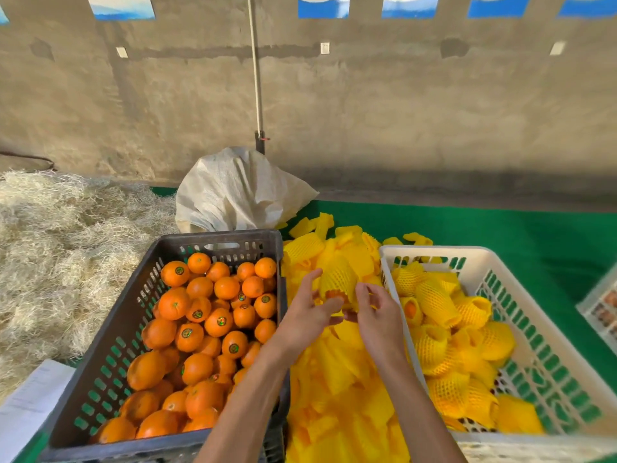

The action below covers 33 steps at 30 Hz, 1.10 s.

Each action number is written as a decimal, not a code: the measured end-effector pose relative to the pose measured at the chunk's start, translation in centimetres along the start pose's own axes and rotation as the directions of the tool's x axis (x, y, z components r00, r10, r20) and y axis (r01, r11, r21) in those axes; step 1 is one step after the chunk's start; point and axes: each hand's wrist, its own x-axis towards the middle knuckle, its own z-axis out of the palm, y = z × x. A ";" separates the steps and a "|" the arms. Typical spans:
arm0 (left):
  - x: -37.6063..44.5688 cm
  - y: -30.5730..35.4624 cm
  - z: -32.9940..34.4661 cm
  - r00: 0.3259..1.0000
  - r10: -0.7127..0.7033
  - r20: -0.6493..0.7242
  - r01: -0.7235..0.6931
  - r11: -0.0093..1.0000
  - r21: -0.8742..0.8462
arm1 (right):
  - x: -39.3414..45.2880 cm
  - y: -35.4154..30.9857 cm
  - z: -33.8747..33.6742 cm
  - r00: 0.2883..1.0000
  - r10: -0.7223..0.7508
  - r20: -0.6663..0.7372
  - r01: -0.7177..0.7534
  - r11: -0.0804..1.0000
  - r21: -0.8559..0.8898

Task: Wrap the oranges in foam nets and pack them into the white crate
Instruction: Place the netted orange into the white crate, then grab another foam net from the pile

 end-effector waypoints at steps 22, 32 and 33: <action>3.2 -2.3 6.6 0.998 0.070 0.005 -0.067 0.926 0.371 | 0.6 4.6 -3.8 0.999 0.022 0.027 -0.015 0.970 -0.243; 0.8 -2.0 -2.6 0.981 0.115 -0.156 -0.068 0.958 0.280 | 2.2 7.7 2.6 0.930 0.275 0.243 -0.004 0.670 -0.742; 0.8 -2.1 -2.7 0.980 0.121 -0.156 -0.074 0.958 0.278 | 2.3 7.9 2.8 0.930 0.284 0.233 -0.007 0.647 -0.762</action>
